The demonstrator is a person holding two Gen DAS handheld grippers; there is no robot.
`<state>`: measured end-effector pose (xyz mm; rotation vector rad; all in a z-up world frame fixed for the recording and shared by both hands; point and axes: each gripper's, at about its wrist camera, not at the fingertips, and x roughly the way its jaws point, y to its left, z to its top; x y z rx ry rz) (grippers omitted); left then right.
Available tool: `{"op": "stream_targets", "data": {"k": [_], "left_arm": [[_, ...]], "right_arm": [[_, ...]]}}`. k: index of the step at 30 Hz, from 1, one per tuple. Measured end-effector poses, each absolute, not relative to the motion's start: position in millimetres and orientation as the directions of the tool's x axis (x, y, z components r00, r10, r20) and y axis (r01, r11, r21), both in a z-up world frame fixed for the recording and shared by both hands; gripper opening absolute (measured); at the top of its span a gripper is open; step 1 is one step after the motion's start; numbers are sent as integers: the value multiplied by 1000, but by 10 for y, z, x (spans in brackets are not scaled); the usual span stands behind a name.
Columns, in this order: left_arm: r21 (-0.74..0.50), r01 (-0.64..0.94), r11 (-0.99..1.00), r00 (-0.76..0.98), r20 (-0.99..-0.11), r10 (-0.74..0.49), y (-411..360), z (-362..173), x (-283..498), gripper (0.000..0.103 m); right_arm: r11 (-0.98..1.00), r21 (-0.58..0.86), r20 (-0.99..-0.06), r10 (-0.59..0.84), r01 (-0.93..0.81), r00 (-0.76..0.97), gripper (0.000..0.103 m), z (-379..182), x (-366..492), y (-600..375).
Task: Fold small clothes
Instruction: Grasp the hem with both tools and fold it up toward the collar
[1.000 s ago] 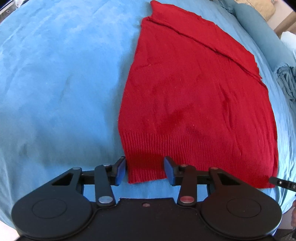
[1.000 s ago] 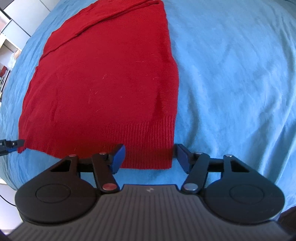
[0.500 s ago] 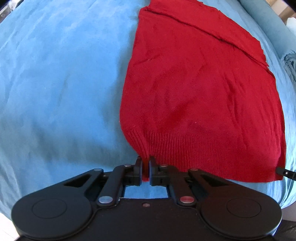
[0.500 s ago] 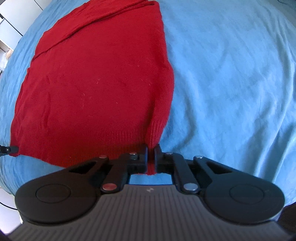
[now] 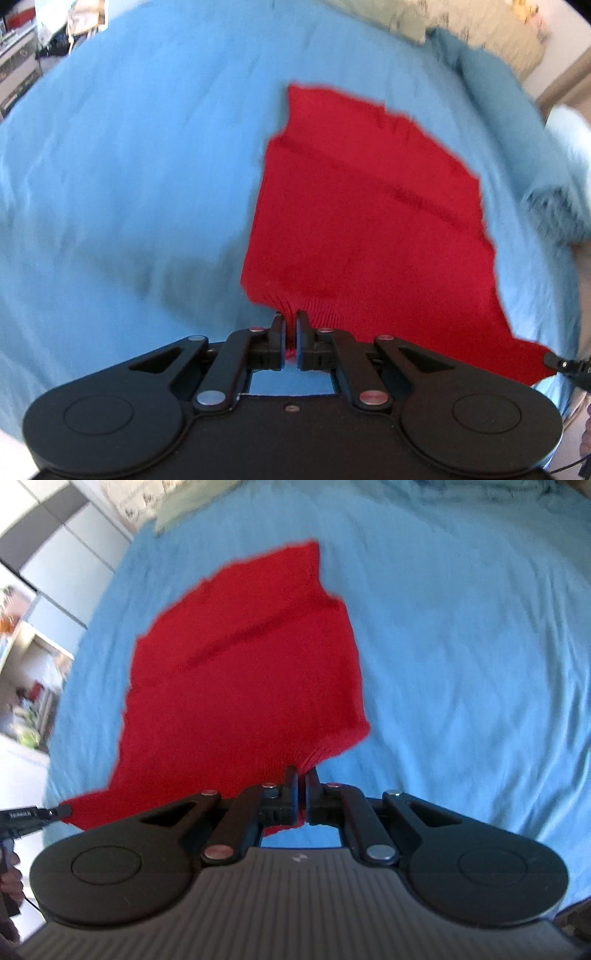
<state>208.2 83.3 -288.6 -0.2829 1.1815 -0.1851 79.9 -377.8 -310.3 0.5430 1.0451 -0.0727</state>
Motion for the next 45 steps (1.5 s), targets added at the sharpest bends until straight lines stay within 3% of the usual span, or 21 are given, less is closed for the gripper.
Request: {"op": "stream_targets", "data": {"k": [9, 15, 19, 26, 36, 38, 39, 40, 41, 42, 45], "left_arm": [[-396, 33, 918, 522, -776, -354, 758, -2372, 3180, 5], [-403, 71, 912, 591, -720, -365, 496, -2373, 4135, 5], [-397, 15, 918, 623, -714, -319, 385, -2734, 4689, 5], [-383, -101, 918, 629, -739, -239, 261, -3541, 5309, 5], [-328, -140, 934, 617, -767, -177, 86, -3805, 5762, 5], [-300, -150, 942, 613, -775, -149, 42, -3848, 5834, 11], [-284, -155, 946, 615, -777, -132, 18, -3844, 5858, 17], [-273, -155, 949, 622, -774, -121, 0, -3835, 5860, 39], [-265, -151, 952, 635, -765, -113, -9, -3811, 5851, 60], [-254, -140, 957, 652, -751, -103, -13, -3770, 5807, 65], [-187, -80, 979, 683, -726, -83, -53, -3654, 5676, 68]], "right_arm": [[814, 478, -742, 173, 329, 648, 18, -2433, 1771, -3995], [819, 503, -680, 177, 276, 712, 18, -2397, 2793, -4129], [853, 464, -683, 174, 238, 709, 18, -2685, 3559, -4230], [832, 473, -726, 181, 291, 663, 18, -3699, 4520, -4491], [807, 488, -739, 181, 332, 649, 19, -4180, 4975, -4757], [814, 471, -757, 176, 339, 630, 24, -4293, 5083, -4740], [819, 460, -763, 168, 343, 624, 35, -4321, 5115, -4731], [824, 453, -765, 164, 340, 623, 55, -4346, 5128, -4720], [834, 442, -758, 150, 330, 635, 65, -4323, 5110, -4698], [851, 420, -744, 124, 316, 656, 77, -4269, 5072, -4667], [905, 341, -732, 85, 256, 676, 78, -4134, 4970, -4576]]}}
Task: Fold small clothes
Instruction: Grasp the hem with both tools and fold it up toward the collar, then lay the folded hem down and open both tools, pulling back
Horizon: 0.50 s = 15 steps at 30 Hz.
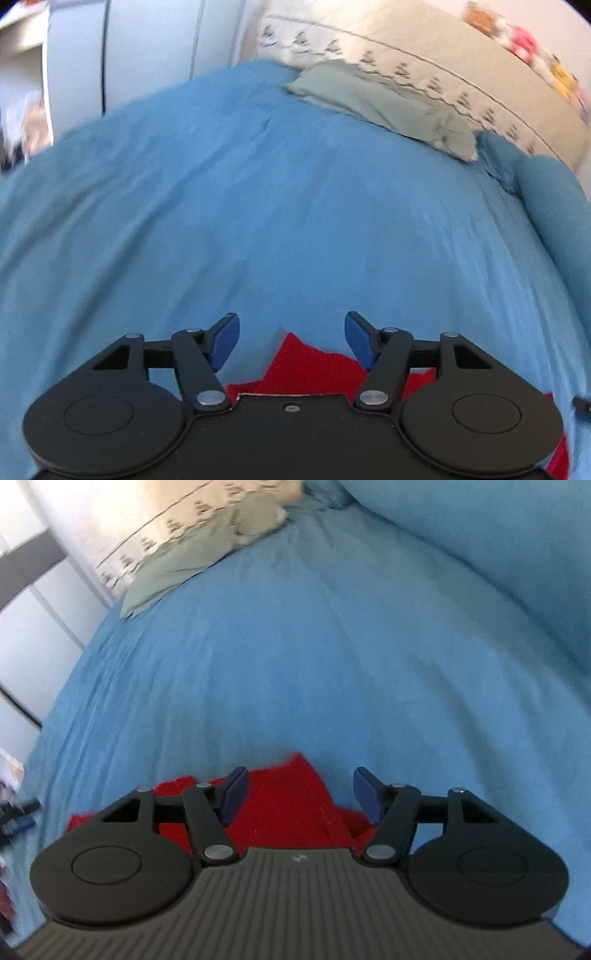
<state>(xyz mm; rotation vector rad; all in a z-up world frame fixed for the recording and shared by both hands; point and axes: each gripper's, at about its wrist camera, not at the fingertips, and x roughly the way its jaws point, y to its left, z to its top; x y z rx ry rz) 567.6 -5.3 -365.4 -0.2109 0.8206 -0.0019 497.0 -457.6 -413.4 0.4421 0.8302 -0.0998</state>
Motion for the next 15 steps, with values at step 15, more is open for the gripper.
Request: {"op": "stream_targets", "data": {"k": [15], "left_arm": [[71, 235, 969, 644, -759, -101, -533, -4065, 5540, 63]], "right_arm": [[1000, -7, -762, -5, -1, 647, 54, -4401, 5129, -4009]]}}
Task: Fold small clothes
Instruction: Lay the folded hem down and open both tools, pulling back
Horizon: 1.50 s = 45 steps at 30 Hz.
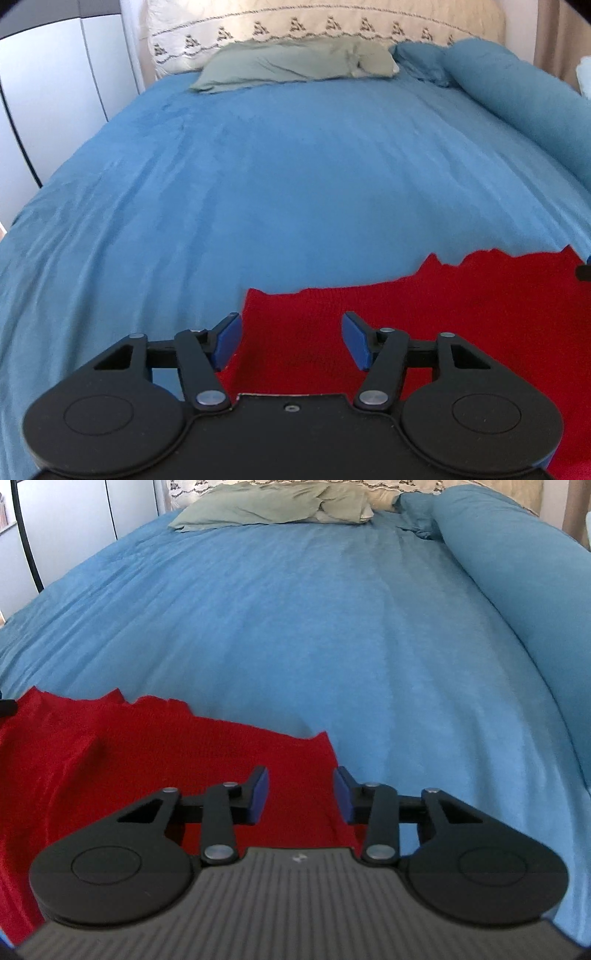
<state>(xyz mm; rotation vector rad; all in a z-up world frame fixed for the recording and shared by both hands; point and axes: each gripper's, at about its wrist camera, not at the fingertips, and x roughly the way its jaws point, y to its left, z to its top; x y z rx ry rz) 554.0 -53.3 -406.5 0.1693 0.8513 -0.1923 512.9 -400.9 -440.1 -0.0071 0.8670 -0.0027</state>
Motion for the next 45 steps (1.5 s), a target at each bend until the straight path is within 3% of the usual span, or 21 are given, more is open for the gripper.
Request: {"op": "stream_targets", "data": {"k": [3, 5, 7, 14, 21, 24, 26, 27, 28, 34, 39, 45], "left_arm": [[67, 240, 969, 627, -772, -102, -526, -4137, 5599, 61], [59, 231, 971, 623, -776, -101, -509, -4142, 5628, 61], [58, 225, 973, 622, -777, -98, -494, -4149, 5642, 61], [63, 219, 974, 630, -771, -92, -512, -4148, 5697, 61], [76, 157, 985, 628, -777, -40, -434, -4227, 5731, 61], [80, 126, 989, 636, -771, -19, -367, -4151, 5655, 60], [66, 119, 991, 664, -747, -30, -334, -4014, 5497, 61], [61, 128, 990, 672, -739, -41, -338, -3948, 5398, 61], [58, 141, 988, 674, -737, -53, -352, -3894, 5286, 61], [-34, 233, 972, 584, -794, -168, -503, -3950, 4635, 66], [-61, 212, 975, 499, -852, -161, -484, -4241, 4287, 66], [-51, 239, 970, 461, -873, -160, -382, -4322, 4177, 72]], "right_arm": [[999, -30, -770, -13, -16, 638, 52, -4498, 5144, -3947], [999, -35, -775, -18, -14, 632, 41, -4568, 5177, -3956], [999, -40, -772, -24, -10, 635, 20, -4566, 5190, -3985], [996, -5, -723, -62, 85, 688, 19, -4412, 5181, -4236], [988, -19, -759, -113, 152, 641, 19, -4635, 5220, -4336], [988, -22, -750, -117, 152, 651, 24, -4596, 5165, -4306], [992, 0, -719, -85, 123, 689, 41, -4478, 5007, -4275], [995, 18, -699, -55, 95, 713, 57, -4405, 4889, -4241], [997, 31, -682, -32, 74, 730, 60, -4343, 4776, -4213], [993, 114, -709, 100, -27, 698, 61, -4259, 4061, -3944], [992, 123, -774, 105, -15, 624, 61, -4502, 3702, -3808], [993, 113, -761, 68, 27, 645, 61, -4601, 3498, -3885]]}}
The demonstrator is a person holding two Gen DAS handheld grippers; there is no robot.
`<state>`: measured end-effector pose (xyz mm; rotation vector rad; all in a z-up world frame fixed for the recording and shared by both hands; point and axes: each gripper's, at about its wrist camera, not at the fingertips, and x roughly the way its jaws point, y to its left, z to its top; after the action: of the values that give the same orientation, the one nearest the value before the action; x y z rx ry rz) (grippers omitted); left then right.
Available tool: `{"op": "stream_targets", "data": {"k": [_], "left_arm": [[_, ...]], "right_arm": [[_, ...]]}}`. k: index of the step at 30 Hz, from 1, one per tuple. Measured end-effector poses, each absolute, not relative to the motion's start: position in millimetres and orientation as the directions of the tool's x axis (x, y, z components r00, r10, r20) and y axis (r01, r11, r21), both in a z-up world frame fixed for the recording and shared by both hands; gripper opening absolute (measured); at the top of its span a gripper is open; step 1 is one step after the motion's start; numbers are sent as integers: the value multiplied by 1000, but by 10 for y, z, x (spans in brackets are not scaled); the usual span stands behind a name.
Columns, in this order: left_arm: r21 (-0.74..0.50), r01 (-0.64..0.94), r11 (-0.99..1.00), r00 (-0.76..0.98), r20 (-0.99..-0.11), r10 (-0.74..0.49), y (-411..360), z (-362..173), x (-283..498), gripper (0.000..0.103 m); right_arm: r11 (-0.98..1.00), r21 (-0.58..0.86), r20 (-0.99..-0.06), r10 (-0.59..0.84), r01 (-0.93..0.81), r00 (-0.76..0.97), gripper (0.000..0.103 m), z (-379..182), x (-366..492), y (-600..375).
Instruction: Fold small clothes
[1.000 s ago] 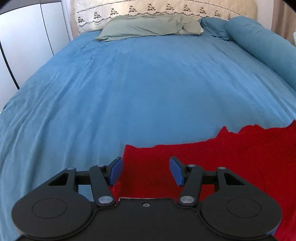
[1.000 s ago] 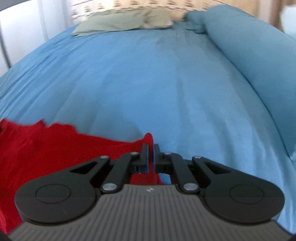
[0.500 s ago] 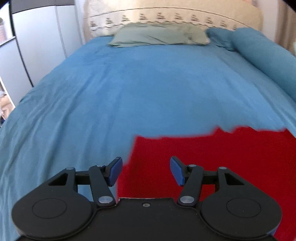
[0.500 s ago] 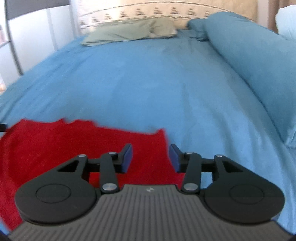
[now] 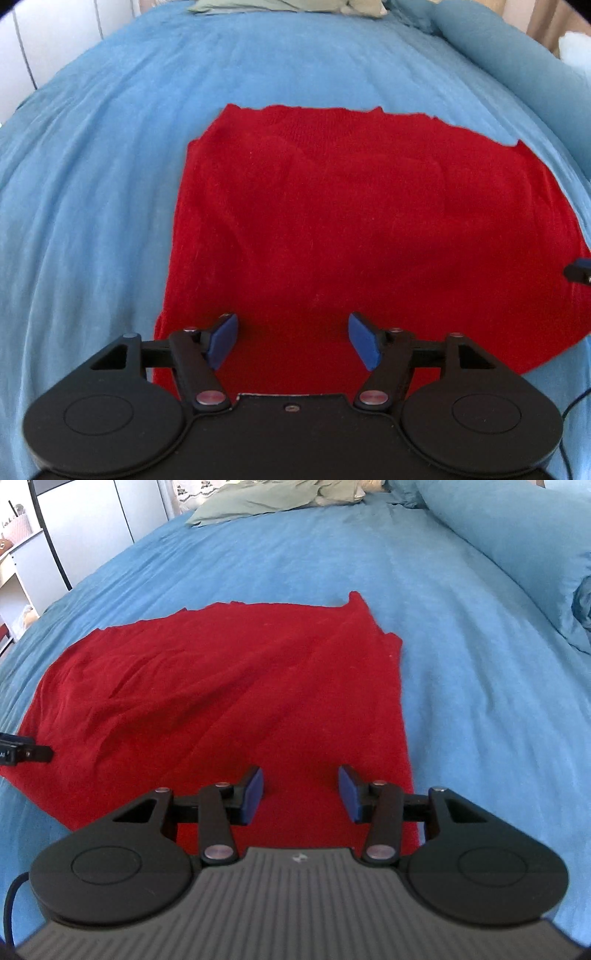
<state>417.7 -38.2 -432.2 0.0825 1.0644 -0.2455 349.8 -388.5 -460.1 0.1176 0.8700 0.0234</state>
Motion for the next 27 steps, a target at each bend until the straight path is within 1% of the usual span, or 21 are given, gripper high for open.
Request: {"op": "stream_targets", "data": {"k": [4, 6, 8, 10, 11, 12, 13, 15, 17, 18, 21, 24, 27], "left_arm": [[-55, 230, 972, 447, -881, -155, -326, -4285, 4177, 73], [-48, 218, 975, 439, -887, -142, -329, -4279, 4200, 77], [-45, 202, 978, 427, -895, -129, -322, -4303, 4211, 83], [-43, 178, 983, 430, -895, -117, -314, -4251, 4169, 87], [-36, 171, 985, 437, -893, -108, -310, -4208, 4123, 89], [-21, 170, 985, 446, -890, -96, -317, -4164, 4088, 91], [3, 173, 985, 462, -884, -78, -337, -4109, 4038, 96], [55, 189, 981, 504, -862, -49, -393, -3991, 3929, 98], [88, 202, 975, 536, -843, -35, -476, -3870, 3836, 102], [87, 206, 975, 544, -838, -40, -516, -3819, 3799, 103], [17, 222, 975, 526, -844, -104, -623, -3731, 3777, 103], [-59, 239, 969, 494, -852, -174, -771, -3716, 3815, 103], [-75, 246, 966, 485, -853, -190, -981, -3777, 3923, 103]], "right_arm": [[993, 105, -760, 51, 45, 648, 61, -4547, 3417, -3889], [992, 105, -759, 34, 72, 650, 62, -4491, 3361, -3940], [986, 129, -744, 26, 105, 668, 68, -4395, 3240, -3994], [980, 152, -726, 23, 128, 687, 81, -4274, 3128, -4018], [978, 156, -720, 15, 140, 694, 84, -4212, 3032, -4028], [976, 159, -716, 11, 147, 698, 88, -4169, 2963, -4043], [974, 166, -715, 11, 155, 699, 95, -4117, 2881, -4064], [965, 193, -721, 17, 177, 693, 103, -4053, 2704, -4093], [954, 226, -725, 28, 199, 688, 103, -4030, 2560, -4109], [945, 245, -733, 36, 215, 679, 103, -4040, 2504, -4116], [910, 309, -759, 62, 276, 648, 103, -4133, 2415, -4148], [863, 373, -763, 77, 340, 641, 103, -4266, 2413, -4187], [789, 458, -746, 92, 409, 659, 103, -4448, 2441, -4266]]}}
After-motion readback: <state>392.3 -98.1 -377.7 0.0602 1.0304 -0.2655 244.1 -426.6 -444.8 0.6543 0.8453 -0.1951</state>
